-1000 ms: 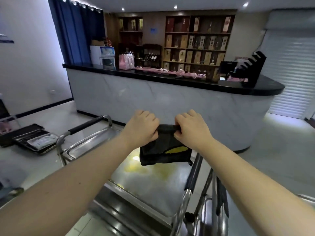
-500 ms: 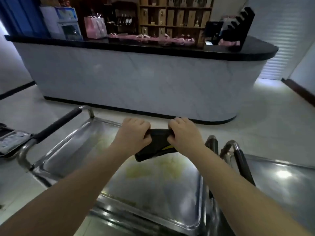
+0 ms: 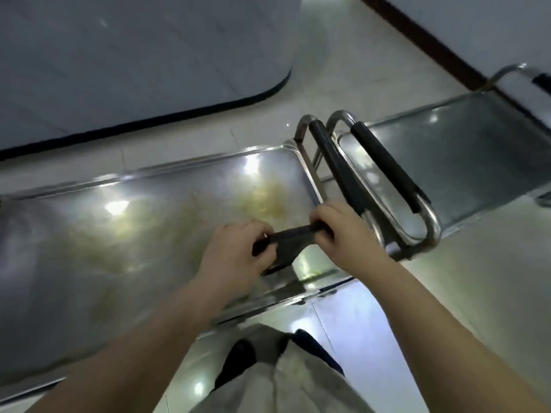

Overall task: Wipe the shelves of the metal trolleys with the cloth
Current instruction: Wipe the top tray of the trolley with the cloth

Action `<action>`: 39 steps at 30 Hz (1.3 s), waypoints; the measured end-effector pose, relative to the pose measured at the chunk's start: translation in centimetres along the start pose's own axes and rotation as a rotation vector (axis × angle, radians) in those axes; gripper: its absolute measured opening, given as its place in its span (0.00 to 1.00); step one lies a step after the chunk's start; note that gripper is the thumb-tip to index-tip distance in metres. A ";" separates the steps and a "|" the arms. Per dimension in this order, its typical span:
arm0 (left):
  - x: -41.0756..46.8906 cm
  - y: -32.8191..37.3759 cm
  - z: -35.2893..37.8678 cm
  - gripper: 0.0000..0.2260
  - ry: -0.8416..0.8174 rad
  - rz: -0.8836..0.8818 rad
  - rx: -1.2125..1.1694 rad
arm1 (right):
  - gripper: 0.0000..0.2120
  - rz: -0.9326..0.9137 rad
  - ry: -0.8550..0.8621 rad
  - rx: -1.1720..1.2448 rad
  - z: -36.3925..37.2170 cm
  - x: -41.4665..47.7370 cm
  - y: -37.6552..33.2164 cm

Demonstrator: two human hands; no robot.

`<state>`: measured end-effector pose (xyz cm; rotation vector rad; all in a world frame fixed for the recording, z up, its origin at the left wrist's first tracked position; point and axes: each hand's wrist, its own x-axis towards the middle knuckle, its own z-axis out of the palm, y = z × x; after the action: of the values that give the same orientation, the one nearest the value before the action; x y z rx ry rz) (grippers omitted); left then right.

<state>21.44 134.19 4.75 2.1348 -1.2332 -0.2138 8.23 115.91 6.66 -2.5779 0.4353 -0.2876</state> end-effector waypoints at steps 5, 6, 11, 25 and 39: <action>0.5 -1.4 4.9 0.04 -0.173 -0.208 -0.202 | 0.05 0.242 -0.292 -0.094 1.2 1.0 2.9; 0.7 -2.4 6.5 0.05 -0.204 -0.260 -0.188 | 0.05 0.294 -0.345 -0.136 2.8 1.7 3.8; 0.3 -9.0 12.0 0.18 -0.266 -0.346 0.075 | 0.18 0.375 -0.320 -0.319 11.9 1.9 8.2; 0.5 -22.7 9.0 0.27 -0.272 -0.361 0.545 | 0.34 0.572 -0.315 -0.510 16.6 -2.2 13.1; 0.6 -23.2 9.0 0.24 -0.255 -0.369 0.502 | 0.34 0.559 -0.232 -0.492 17.3 -2.3 12.8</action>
<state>34.37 137.51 -16.20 2.8442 -1.1004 -0.3753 7.78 113.97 -14.89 -2.7529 1.2254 0.3552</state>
